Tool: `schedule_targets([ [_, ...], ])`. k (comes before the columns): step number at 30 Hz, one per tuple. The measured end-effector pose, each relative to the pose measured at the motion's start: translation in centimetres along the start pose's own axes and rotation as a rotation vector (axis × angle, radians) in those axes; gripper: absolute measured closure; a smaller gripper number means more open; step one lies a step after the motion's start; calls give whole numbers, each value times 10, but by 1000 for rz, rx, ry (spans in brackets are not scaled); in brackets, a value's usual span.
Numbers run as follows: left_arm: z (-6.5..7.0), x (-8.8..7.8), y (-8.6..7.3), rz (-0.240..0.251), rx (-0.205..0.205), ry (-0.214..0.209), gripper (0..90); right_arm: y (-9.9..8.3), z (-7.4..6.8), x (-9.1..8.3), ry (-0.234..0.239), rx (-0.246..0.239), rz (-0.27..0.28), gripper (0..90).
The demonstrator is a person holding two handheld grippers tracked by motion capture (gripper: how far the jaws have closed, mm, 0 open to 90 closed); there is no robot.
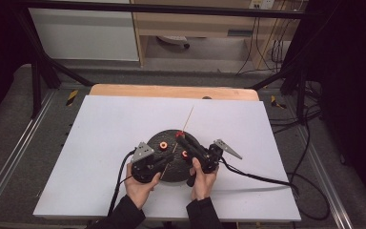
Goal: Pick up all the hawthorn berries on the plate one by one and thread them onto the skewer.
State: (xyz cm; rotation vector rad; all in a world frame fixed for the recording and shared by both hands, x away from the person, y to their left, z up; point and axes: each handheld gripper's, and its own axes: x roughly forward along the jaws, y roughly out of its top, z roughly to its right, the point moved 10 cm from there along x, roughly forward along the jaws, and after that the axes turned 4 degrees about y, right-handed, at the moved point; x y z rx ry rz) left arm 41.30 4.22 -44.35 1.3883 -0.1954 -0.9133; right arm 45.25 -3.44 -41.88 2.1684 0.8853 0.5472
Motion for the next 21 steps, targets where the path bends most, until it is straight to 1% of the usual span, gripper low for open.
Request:
schedule_targets([
  [8, -1, 0, -1, -6, 3, -3, 883, -13, -2, -3, 7, -13, -41, 616],
  [15, -1, -1, -3, -5, 3, -18, 883, -15, -2, -4, 2, -26, -61, 607],
  [16, -1, -2, -3, -5, 3, -19, 883, -14, -3, -5, -1, -36, -64, 566],
  [17, -1, -3, -3, -4, 7, -20, 883, -14, -3, -5, -1, -36, -64, 566],
  [18, -3, -6, -5, -5, 10, -25, 883, -13, -3, -6, -1, -45, -75, 517],
  [19, -3, -6, -5, -5, 10, -25, 883, -13, -3, -6, -1, -45, -75, 517],
  [20, -4, -8, -6, -8, 16, -24, 883, -12, -2, -6, -4, -53, -90, 467],
  [21, -5, -10, -7, -6, 17, -24, 883, -12, -2, -6, -4, -53, -90, 467],
])
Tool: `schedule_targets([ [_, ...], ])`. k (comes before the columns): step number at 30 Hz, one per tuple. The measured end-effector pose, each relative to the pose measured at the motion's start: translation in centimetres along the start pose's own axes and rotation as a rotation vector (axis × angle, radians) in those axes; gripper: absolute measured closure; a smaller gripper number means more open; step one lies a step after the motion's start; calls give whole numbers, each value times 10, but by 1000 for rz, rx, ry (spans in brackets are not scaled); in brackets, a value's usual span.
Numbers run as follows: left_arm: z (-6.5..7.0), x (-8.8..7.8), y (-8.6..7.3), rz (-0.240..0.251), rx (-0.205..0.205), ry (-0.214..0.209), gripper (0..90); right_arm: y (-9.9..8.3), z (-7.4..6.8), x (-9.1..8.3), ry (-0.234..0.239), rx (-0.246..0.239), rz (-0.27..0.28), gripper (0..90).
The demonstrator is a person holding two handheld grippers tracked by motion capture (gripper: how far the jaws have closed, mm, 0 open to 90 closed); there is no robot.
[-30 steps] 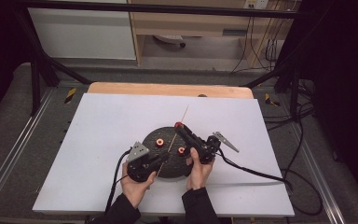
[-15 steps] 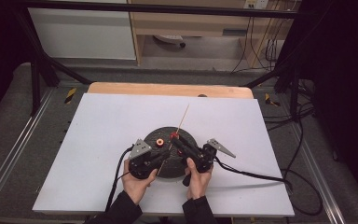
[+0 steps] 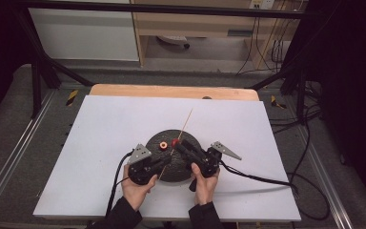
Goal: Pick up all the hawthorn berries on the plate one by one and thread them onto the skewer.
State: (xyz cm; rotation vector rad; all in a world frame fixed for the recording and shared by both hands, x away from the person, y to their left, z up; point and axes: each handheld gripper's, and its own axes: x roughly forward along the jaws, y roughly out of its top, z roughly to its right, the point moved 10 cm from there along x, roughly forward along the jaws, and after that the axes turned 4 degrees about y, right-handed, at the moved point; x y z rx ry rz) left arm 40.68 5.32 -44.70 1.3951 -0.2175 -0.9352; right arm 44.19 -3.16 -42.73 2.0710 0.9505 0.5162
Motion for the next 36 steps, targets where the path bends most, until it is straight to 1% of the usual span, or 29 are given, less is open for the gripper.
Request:
schedule_targets([
  [1, -2, -2, -1, 0, 1, -1, 883, 2, 0, 0, 0, -13, -3, 423],
  [2, -3, -4, -2, 2, 1, -4, 883, 2, 0, 0, 0, -13, -3, 423],
  [3, -4, -6, -3, 0, 4, -5, 883, 3, 1, -1, -6, -21, -13, 369],
  [4, -6, -8, -5, -2, 9, -6, 883, 3, 1, -1, -6, -21, -13, 369],
  [5, -7, -9, -6, -6, 16, -3, 883, 4, 3, -1, -18, -42, -28, 312],
  [6, -9, -11, -7, -9, 22, -1, 883, 4, 3, -1, -18, -42, -28, 312],
  [7, -10, -13, -8, -12, 27, -2, 883, 4, 5, -1, -30, -64, -46, 257],
  [8, -12, -15, -9, -14, 33, 0, 883, 4, 5, -1, -30, -64, -46, 257],
  [9, -14, -17, -10, -16, 39, 0, 883, 5, 8, 0, -35, -74, -71, 208],
  [12, -18, -23, -15, -26, 49, -3, 883, 5, 10, 0, -39, -84, -98, 173],
  [13, -20, -26, -17, -31, 54, 0, 883, 5, 13, 0, -54, -103, -120, 137],
  [18, -31, -38, -32, -62, 70, 4, 883, 5, 20, -2, -84, -133, -185, 93],
  [19, -33, -41, -35, -65, 71, 8, 882, 3, 23, -2, -93, -145, -230, 91],
  [20, -36, -43, -37, -70, 75, 14, 882, 3, 23, -2, -93, -145, -230, 91],
  [21, -39, -46, -39, -75, 79, 18, 883, 0, 28, -1, -114, -172, -288, 85],
  [22, -41, -49, -40, -74, 81, 22, 883, 0, 28, -1, -114, -172, -288, 85],
  [23, -43, -51, -41, -79, 87, 24, 883, -4, 34, 1, -139, -197, -350, 89],
  [24, -44, -54, -43, -82, 92, 25, 883, -4, 34, 1, -139, -197, -350, 89],
  [25, -46, -56, -45, -90, 100, 26, 883, -9, 38, 3, -158, -228, -413, 94],
  [26, -47, -59, -47, -97, 108, 29, 883, -9, 38, 3, -158, -228, -413, 94],
  [27, -50, -63, -51, -116, 126, 22, 882, -12, 41, 5, -179, -264, -477, 104],
  [28, -50, -63, -51, -116, 126, 22, 882, -12, 41, 5, -179, -264, -477, 104],
  [29, -51, -65, -53, -118, 131, 24, 882, -15, 45, 7, -202, -288, -545, 108],
  [30, -52, -67, -55, -120, 134, 23, 882, -15, 45, 7, -202, -288, -545, 108],
  [31, -54, -68, -57, -130, 138, 21, 882, -16, 49, 7, -224, -319, -610, 122],
  [32, -55, -70, -58, -133, 141, 24, 882, -16, 49, 7, -224, -319, -610, 122],
  [33, -56, -71, -58, -136, 142, 26, 882, -17, 52, 7, -242, -354, -676, 137],
  [34, -57, -72, -59, -139, 139, 23, 882, -17, 52, 7, -242, -354, -676, 137],
  [36, -59, -74, -60, -145, 141, 27, 882, -18, 55, 7, -261, -380, -737, 156],
])
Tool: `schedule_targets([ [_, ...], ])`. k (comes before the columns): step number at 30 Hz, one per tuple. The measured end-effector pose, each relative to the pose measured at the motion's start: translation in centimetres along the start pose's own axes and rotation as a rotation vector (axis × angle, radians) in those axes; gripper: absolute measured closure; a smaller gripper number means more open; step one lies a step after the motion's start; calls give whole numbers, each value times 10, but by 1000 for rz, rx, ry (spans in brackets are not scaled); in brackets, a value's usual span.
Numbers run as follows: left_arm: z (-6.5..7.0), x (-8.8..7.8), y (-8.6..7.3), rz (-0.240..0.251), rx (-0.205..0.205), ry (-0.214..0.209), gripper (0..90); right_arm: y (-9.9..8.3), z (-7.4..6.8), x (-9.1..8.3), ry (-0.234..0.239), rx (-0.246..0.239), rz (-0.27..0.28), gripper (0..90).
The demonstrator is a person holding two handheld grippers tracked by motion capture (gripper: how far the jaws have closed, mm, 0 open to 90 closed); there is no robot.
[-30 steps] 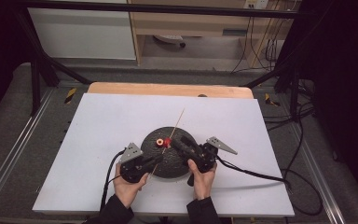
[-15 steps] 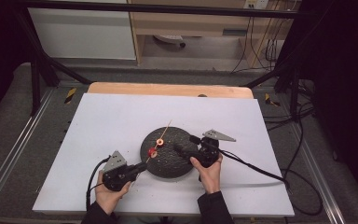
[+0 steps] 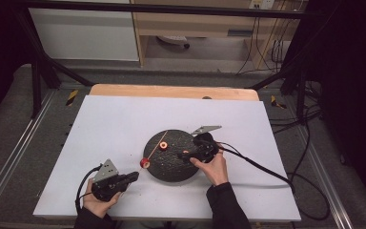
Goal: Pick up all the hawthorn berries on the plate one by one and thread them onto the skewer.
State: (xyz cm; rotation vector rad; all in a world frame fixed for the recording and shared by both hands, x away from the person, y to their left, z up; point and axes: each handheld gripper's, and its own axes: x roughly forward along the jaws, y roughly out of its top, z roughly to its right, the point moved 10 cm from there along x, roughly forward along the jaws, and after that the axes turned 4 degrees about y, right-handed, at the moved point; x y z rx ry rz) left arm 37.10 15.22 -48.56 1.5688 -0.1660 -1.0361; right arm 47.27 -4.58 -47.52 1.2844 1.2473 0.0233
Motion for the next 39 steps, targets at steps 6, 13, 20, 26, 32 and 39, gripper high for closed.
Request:
schedule_targets([
  [6, -2, -1, -5, -20, 2, -3, 882, -10, 8, 6, -31, -53, -175, 255],
  [13, -3, -1, -8, -33, 5, -14, 882, -5, 8, 12, -22, -87, -251, 391],
  [20, -3, 0, -9, -40, 10, -12, 882, -9, 12, 19, -6, -100, -330, 499],
  [26, -4, 0, -9, -39, 7, -9, 882, -11, 10, 23, 18, -84, -342, 563],
  [32, -4, 1, -10, -45, 16, -10, 882, -12, 10, 23, 24, -77, -346, 608],
  [39, -3, 0, -10, -42, 18, -8, 882, -12, 10, 23, 21, -61, -350, 616],
])
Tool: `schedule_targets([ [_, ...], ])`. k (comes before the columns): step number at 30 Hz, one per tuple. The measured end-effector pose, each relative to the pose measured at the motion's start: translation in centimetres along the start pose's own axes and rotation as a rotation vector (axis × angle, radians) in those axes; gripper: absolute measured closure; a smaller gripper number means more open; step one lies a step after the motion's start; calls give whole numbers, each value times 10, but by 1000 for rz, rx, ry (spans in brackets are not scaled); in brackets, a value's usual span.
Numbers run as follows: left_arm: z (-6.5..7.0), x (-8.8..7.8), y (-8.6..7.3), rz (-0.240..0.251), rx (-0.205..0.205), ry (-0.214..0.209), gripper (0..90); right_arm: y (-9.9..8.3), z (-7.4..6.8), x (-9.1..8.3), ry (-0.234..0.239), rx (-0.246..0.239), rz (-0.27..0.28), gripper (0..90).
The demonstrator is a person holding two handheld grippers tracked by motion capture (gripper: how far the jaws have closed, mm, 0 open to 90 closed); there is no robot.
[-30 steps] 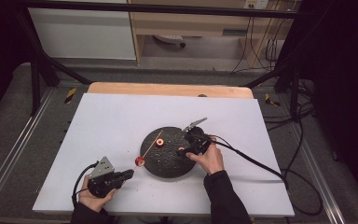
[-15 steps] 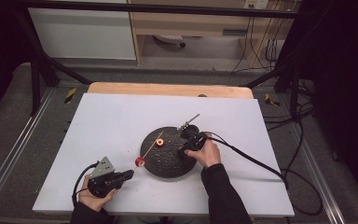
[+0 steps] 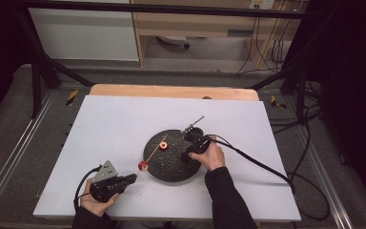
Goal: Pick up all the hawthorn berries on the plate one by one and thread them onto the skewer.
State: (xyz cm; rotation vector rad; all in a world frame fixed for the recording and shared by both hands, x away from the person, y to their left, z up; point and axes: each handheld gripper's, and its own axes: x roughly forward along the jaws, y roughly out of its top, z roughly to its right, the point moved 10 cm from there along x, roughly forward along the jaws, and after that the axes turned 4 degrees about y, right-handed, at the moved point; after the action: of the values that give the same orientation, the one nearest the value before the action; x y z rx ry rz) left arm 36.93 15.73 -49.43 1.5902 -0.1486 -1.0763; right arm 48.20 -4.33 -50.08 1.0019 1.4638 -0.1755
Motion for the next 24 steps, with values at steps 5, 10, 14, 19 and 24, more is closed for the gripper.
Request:
schedule_targets([
  [5, 0, 0, 0, 3, 0, 1, 882, 3, -1, -5, 1, 17, 28, 619],
  [10, 0, 0, 1, 4, -3, 5, 882, 7, -6, -14, 20, 49, 86, 620],
  [14, 0, 0, 1, 4, -4, 6, 882, 9, -10, -21, 23, 64, 134, 621],
  [19, 0, 0, 1, 6, -7, 9, 882, 11, -14, -26, 42, 80, 191, 621],
  [24, 0, 0, 1, 7, -8, 11, 882, 11, -17, -30, 69, 100, 263, 622],
])
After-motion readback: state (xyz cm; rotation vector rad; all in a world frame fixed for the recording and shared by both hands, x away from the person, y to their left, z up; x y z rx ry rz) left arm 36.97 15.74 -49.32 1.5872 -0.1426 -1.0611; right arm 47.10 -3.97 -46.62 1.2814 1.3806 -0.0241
